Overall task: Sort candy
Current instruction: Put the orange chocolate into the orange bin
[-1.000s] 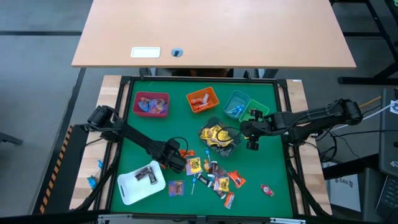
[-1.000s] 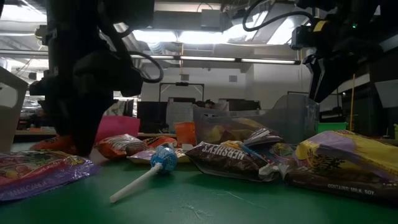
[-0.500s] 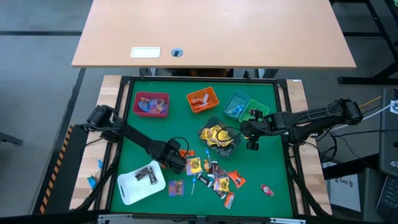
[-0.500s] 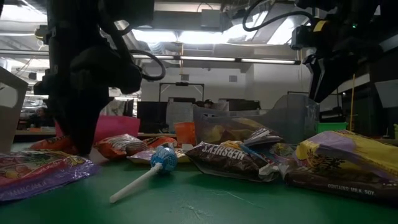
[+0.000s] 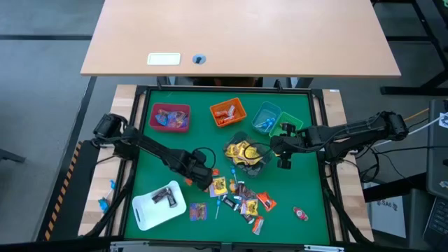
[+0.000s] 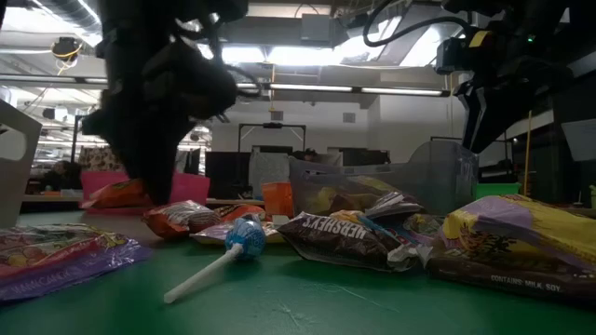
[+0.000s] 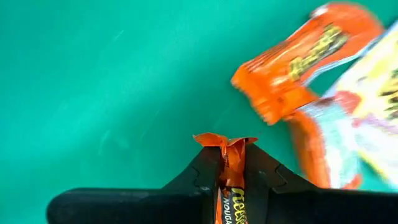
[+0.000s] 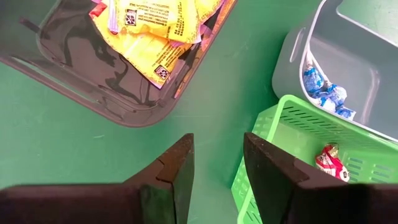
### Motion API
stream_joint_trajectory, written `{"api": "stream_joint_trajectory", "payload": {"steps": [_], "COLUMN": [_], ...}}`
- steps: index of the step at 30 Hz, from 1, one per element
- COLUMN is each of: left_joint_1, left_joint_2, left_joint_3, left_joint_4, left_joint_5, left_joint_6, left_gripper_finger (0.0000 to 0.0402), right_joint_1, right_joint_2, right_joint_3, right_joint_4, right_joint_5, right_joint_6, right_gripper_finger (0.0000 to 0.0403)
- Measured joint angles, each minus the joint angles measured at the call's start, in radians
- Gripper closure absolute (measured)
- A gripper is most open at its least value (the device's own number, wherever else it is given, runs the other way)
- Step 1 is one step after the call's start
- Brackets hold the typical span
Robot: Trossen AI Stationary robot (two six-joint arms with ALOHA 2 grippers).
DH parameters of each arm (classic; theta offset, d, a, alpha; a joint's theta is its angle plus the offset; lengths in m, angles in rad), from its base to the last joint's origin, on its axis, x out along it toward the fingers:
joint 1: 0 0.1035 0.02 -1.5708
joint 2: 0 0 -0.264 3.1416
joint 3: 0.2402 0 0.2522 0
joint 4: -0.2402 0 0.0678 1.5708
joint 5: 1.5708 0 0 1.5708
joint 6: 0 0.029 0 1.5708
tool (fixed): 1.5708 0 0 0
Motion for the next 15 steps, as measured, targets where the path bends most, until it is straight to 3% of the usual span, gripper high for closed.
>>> {"api": "stream_joint_trajectory", "payload": {"steps": [5, 15], "left_joint_1": [0.055, 0.227], "left_joint_2": [-0.022, -0.025], "left_joint_3": [0.001, 0.003], "left_joint_4": [0.14, 0.616], "left_joint_5": [-0.011, -0.053], "left_joint_6": [0.129, 0.559], "left_gripper_finger": [0.0371, 0.0371], "right_joint_1": [0.0, 0.0], "right_joint_2": [0.0, 0.0], "right_joint_3": [0.0, 0.0], "right_joint_4": [-0.001, -0.006], "right_joint_5": [0.0, -0.06], "right_joint_6": [0.0, 0.0], "right_gripper_finger": [0.0265, 0.0265]}}
